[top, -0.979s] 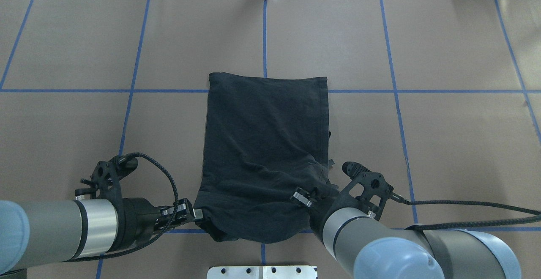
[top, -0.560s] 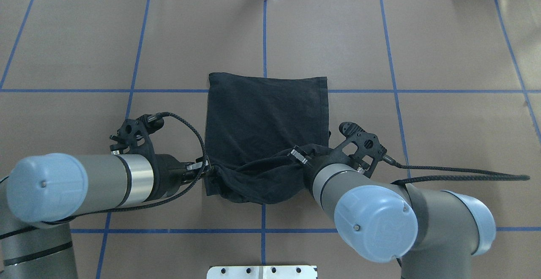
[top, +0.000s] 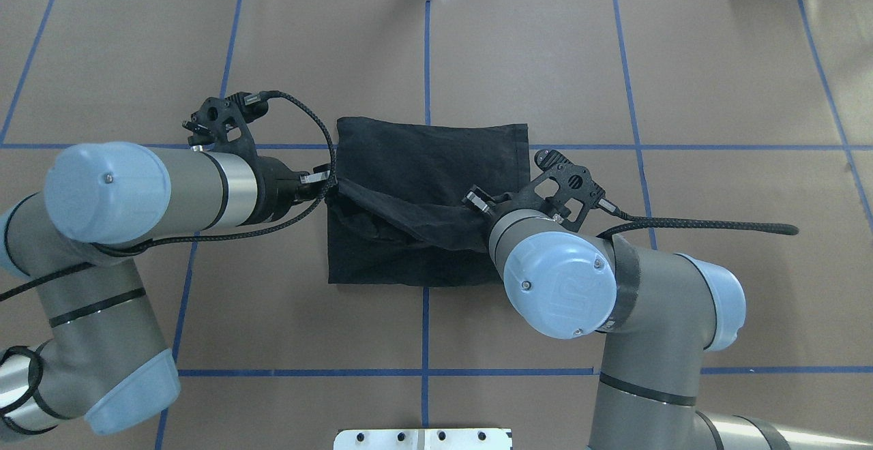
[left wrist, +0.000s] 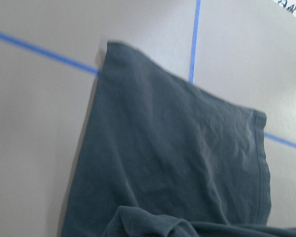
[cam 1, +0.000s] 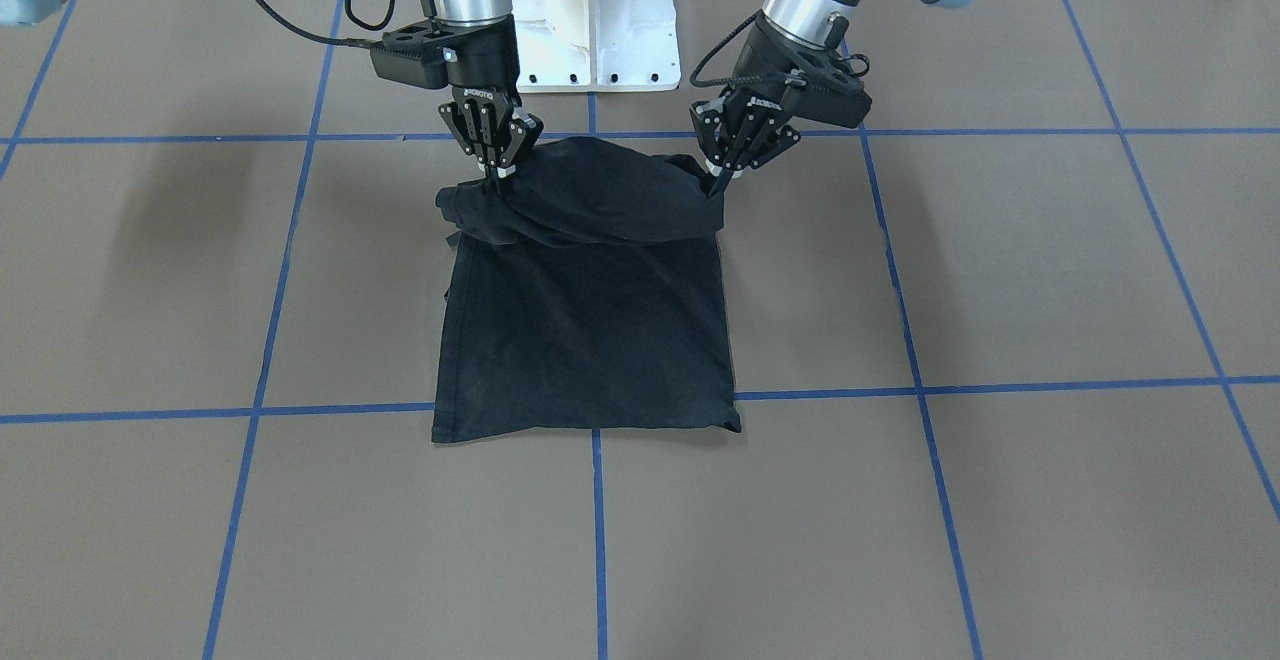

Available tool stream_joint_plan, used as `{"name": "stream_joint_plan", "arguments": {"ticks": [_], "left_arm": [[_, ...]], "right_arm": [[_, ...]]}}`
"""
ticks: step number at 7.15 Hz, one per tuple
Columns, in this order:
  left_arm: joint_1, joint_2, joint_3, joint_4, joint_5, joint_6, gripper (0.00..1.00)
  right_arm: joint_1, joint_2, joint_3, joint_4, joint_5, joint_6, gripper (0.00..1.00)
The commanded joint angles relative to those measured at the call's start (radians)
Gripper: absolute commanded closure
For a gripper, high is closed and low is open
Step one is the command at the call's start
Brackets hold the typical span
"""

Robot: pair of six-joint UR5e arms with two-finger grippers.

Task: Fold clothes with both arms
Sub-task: 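Lift the near edge and fold it over toward the far edge with both grippers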

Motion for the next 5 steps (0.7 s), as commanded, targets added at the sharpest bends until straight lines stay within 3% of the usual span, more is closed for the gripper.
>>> {"name": "stream_joint_plan", "arguments": {"ticks": [1, 2, 3, 5], "left_arm": [[-0.075, -0.093, 0.154, -0.003, -0.016, 0.075, 1.00], [-0.083, -0.127, 0.223, -0.006, -0.014, 0.085, 1.00], [-0.083, -0.157, 0.286, -0.018, -0.009, 0.089, 1.00], [-0.089, -0.190, 0.352, -0.021, -0.008, 0.130, 1.00]], "right_arm": [[0.037, 0.004, -0.035, 0.002, -0.001, -0.040, 1.00], [0.049, 0.026, -0.072, 0.011, -0.001, -0.043, 1.00], [0.071, 0.093, -0.169, 0.054, -0.001, -0.042, 1.00], [0.114, 0.123, -0.297, 0.150, -0.001, -0.075, 1.00]]}}
